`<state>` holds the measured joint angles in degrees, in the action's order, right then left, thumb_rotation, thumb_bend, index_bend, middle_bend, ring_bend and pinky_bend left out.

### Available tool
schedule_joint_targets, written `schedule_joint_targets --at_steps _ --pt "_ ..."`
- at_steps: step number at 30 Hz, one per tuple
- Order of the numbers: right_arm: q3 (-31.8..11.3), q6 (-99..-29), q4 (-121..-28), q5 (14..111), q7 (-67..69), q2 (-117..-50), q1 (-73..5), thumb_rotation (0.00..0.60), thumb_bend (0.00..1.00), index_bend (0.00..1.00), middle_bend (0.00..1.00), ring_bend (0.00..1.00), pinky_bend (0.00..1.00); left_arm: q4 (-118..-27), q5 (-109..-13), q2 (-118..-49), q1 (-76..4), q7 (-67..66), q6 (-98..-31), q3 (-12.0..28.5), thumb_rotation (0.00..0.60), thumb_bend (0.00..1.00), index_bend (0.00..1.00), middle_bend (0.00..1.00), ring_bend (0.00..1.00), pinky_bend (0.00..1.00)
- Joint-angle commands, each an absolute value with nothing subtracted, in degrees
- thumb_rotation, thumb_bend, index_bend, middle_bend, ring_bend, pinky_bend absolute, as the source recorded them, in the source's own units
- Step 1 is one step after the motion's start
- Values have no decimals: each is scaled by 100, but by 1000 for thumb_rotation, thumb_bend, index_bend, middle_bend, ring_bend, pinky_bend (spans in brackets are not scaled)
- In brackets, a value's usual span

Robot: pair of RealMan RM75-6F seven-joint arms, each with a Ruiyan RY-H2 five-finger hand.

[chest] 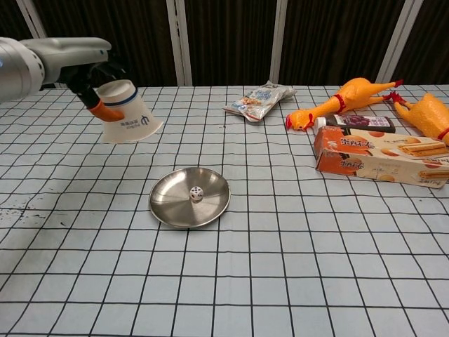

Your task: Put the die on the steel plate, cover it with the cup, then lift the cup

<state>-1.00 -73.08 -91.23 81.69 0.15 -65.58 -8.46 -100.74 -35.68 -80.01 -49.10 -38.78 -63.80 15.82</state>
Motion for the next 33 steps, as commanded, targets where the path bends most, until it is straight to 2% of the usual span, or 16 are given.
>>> schedule_joint_targets --at_steps 1,16,26,33 --pt "-98 -7309 -9125 8170 14 -6558 -844 600 259 181 108 83 0 -9845 -3419 -7911 -4830 -3881 -6302 1418 600 493 484 348 127 46" --pt "-93 -7242 -9103 8121 -15 -6567 -861 600 260 181 108 83 0 -8229 -3690 -8263 -4471 -2752 -5506 1088 600 396 460 340 127 45" --pt "-85 -7224 -9130 8107 -41 -6558 -862 600 260 181 108 83 0 -8017 -3881 -8456 -4504 -2705 -5462 1052 600 253 433 327 127 45" --pt "-85 -7235 -9136 8117 -35 -6554 -860 600 260 181 108 83 0 -8065 -3848 -8472 -4517 -2785 -5526 1066 600 244 401 311 124 45"
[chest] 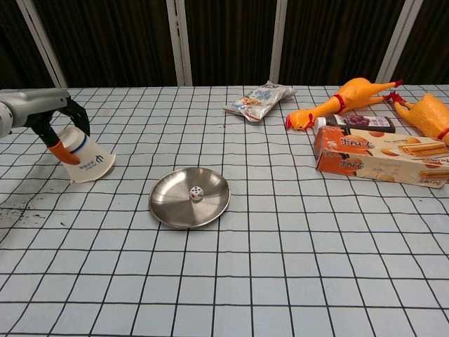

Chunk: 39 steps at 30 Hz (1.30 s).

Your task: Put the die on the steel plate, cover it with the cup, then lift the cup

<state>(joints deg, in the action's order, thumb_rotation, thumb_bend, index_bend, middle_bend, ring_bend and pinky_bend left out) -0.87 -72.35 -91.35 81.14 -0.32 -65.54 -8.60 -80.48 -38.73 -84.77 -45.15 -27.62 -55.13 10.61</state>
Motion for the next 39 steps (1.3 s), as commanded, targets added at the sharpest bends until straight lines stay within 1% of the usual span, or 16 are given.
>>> schedule_joint_targets --at_steps 1,5,8,11,15,19,21,23,24,27,29,30,31,35,37,39 --pt "-84 -7234 -9137 8119 -38 -6555 -861 600 260 181 108 83 0 -8073 -3838 -8469 -4516 -2789 -5531 1071 600 244 386 294 121 45" --pt "-77 -7221 -9147 8130 -50 -6558 -870 600 260 181 108 83 0 -8158 -3776 -8407 -4518 -2792 -5523 1111 600 209 263 142 85 42" --pt "-74 -7208 -9148 8123 -59 -6561 -873 600 260 181 108 83 0 -8225 -3815 -8345 -4519 -2781 -5538 1131 600 163 196 73 62 42" --pt "-71 -7209 -9164 8129 -71 -6560 -875 600 260 181 108 83 0 -8290 -3932 -8287 -4518 -2791 -5606 1131 600 123 169 36 39 42" --pt "-70 -7226 -9177 8147 -68 -6557 -873 600 260 181 107 83 0 -8394 -4010 -8219 -4516 -2813 -5673 1139 600 87 147 11 2 36" --pt "-75 -7242 -9170 8144 -82 -6559 -869 600 260 181 107 83 0 -8753 -4211 -8043 -4479 -2631 -5732 1231 600 81 139 6 0 33" --pt "-81 -7257 -9164 8147 -87 -6560 -868 600 260 181 107 83 0 -9159 -4454 -7846 -4404 -2339 -5737 1318 600 124 146 11 0 35" --pt "-88 -7279 -9158 8137 -94 -6560 -858 600 260 181 108 83 0 -9791 -4854 -7471 -4245 -2015 -5794 1356 600 216 189 65 0 37" --pt "-91 -7289 -9158 8133 -100 -6558 -853 600 260 181 108 83 0 -10029 -5032 -7323 -4168 -1924 -5859 1348 600 239 206 93 0 38" --pt "-122 -7370 -9164 8121 -140 -6549 -830 600 260 181 108 83 0 -10821 -5884 -6765 -3715 -1680 -6347 1140 600 253 257 148 0 38" --pt "-167 -7483 -9165 8099 -202 -6549 -798 600 260 181 108 83 0 -11192 -6544 -6387 -3269 -1646 -6785 757 600 252 302 154 0 38" --pt "-176 -7510 -9164 8095 -220 -6552 -789 600 261 181 108 83 0 -11234 -6673 -6317 -3159 -1666 -6897 655 600 252 309 155 0 38" --pt "-205 -7597 -9149 8079 -277 -6555 -761 600 261 181 108 83 0 -11263 -6942 -6199 -2929 -1739 -7141 433 600 252 311 155 0 38" --pt "-315 -7844 -9120 7914 -446 -6577 -651 600 260 181 108 83 0 -10903 -7643 -6166 -2169 -1865 -8033 -165 600 253 308 141 0 38" --pt "-344 -7887 -9157 7870 -419 -6575 -624 600 260 181 108 83 0 -10549 -7841 -6317 -1879 -1632 -8365 -296 600 253 304 130 0 38" --pt "-349 -7902 -9175 7879 -402 -6563 -618 600 260 181 108 83 0 -10284 -7875 -6398 -1734 -1470 -8482 -349 600 253 301 124 0 38"
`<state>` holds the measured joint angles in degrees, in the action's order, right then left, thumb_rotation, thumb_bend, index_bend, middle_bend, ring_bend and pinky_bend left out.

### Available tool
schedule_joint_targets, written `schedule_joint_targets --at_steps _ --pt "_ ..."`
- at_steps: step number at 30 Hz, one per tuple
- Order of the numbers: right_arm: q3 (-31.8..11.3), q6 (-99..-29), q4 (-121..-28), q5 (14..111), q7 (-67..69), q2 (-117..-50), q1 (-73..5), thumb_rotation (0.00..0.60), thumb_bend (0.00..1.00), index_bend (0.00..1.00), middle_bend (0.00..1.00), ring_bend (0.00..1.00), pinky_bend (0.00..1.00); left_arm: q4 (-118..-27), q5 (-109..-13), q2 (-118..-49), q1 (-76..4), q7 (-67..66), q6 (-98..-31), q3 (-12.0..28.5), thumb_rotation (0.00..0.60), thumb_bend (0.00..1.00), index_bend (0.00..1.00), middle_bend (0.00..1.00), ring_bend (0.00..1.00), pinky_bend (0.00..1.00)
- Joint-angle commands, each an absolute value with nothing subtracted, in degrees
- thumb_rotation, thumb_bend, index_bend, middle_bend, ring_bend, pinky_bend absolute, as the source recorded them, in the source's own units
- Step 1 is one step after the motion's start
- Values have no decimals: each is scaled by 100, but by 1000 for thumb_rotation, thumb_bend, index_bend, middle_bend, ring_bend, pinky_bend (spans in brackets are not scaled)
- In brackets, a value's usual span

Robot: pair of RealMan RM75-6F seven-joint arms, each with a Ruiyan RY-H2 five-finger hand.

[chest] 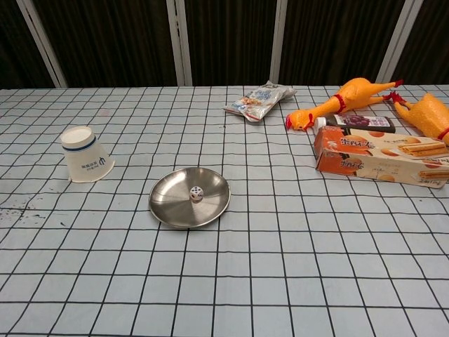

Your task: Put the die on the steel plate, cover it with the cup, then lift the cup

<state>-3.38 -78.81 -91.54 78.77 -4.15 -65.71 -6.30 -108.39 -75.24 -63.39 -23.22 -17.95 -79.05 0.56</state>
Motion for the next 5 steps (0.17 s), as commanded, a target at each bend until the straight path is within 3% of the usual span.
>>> schedule_joint_targets --at_steps 1,5 --pt "-350 -7904 -9182 7892 -405 -6557 -621 600 260 181 108 83 0 -10092 -7841 -6450 -1653 -1372 -8535 -356 600 252 298 125 0 38" --pt "-324 -7876 -9221 7942 -409 -6544 -630 600 260 181 108 83 0 -9383 -7573 -6712 -1483 -843 -8460 -275 600 253 287 132 0 37"
